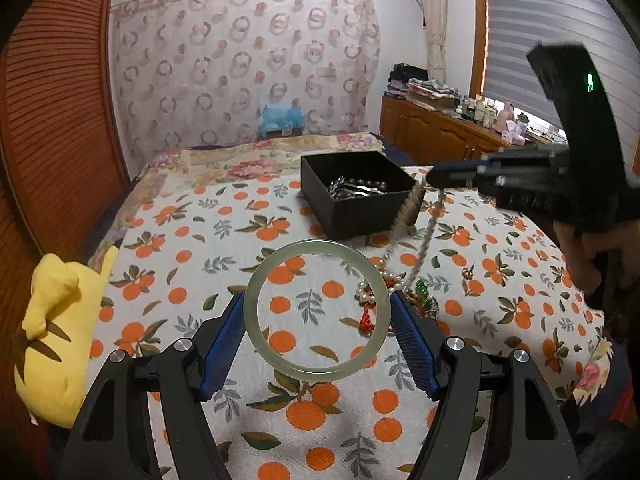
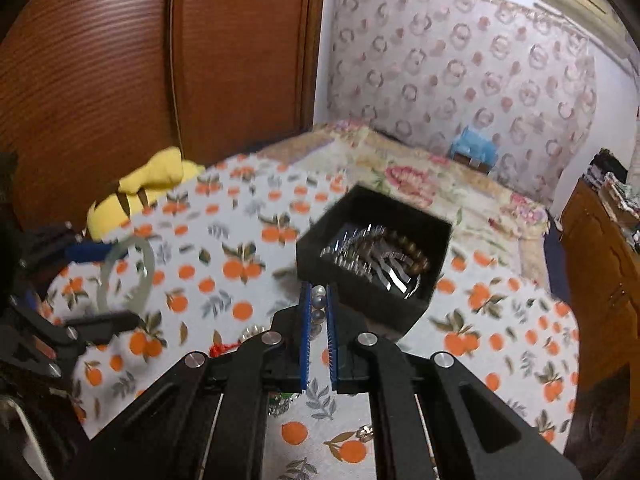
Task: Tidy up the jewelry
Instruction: 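Lift the pearl necklace over the box with the right tool while the left holds the bangle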
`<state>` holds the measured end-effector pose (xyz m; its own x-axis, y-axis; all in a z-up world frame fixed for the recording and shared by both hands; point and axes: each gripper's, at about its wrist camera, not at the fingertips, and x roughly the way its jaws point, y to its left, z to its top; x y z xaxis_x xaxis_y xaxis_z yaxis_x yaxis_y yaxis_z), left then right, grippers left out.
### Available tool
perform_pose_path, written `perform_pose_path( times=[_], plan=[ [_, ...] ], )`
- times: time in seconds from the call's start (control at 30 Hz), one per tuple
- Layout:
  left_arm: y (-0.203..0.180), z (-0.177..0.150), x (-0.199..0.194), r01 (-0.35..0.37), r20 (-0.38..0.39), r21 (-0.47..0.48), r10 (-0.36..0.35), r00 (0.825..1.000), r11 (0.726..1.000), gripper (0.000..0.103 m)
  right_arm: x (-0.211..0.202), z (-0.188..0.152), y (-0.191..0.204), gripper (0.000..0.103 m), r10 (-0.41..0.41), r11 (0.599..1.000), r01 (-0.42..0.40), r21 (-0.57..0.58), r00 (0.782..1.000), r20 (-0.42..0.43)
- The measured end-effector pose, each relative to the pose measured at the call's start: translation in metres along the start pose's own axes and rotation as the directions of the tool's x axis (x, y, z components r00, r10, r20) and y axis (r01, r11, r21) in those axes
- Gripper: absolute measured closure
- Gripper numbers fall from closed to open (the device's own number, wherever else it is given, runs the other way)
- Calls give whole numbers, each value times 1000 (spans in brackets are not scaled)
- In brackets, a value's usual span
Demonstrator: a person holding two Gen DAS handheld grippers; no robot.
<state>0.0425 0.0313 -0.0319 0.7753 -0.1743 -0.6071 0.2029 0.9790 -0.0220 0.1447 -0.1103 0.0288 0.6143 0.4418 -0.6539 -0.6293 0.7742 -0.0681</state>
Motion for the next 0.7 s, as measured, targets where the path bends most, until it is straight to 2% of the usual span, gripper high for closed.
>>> perform_pose_path(
  times=[0.37,0.7],
  plan=[
    [-5,14,-4,-6,25,28,6,1000,1000,34,-41,40,0,95,-17,999,20,-26,995,100],
    [0,24,4,-1,29,9,1,1000,1000,34,-63,66,-13,95,-51,998,55,-22,985,165]
  ],
)
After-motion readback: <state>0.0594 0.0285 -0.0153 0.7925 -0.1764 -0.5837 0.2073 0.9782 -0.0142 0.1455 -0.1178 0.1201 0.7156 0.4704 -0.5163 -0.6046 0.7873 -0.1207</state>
